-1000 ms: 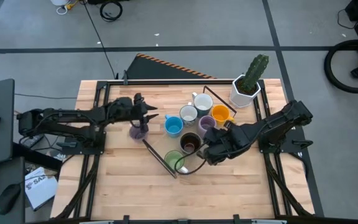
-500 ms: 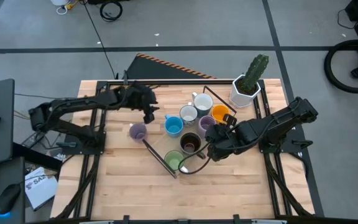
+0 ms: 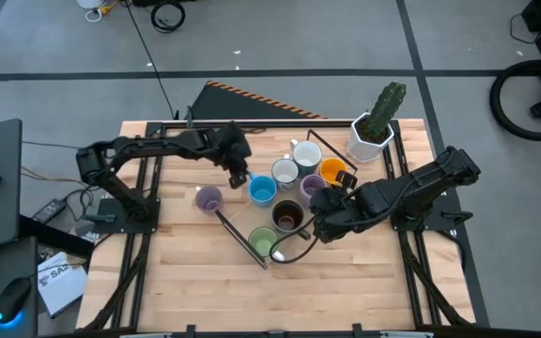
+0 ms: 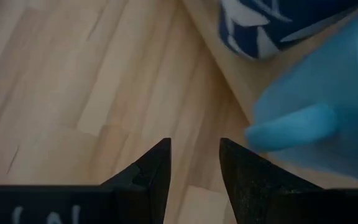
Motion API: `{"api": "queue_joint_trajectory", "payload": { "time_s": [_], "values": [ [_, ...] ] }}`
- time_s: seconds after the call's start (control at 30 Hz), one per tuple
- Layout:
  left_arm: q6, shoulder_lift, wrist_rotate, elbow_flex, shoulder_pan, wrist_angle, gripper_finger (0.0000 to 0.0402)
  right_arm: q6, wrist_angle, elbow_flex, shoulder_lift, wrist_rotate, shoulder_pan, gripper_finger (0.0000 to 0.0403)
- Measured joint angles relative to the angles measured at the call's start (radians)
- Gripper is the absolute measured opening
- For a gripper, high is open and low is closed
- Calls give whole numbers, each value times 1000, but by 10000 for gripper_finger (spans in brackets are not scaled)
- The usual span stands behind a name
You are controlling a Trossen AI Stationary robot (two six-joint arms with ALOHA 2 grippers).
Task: Place coffee mugs
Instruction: Adjust the light blue mug on the shelf, then put the large purple mug on the shelf
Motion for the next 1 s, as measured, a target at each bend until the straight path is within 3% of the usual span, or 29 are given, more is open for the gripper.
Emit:
{"api": "queue_joint_trajectory", "payload": {
  "time_s": [0.23,0.77,1.0],
  "values": [
    [35,6,-75,3,-58,19,141,4,10,0,0,0,2,166],
    [56,-1,-68,3,-98,-10,141,11,22,0,0,-1,2,166],
    [82,-75,-95,80,-85,-271,141,11,22,0,0,-1,2,166]
  ]
}}
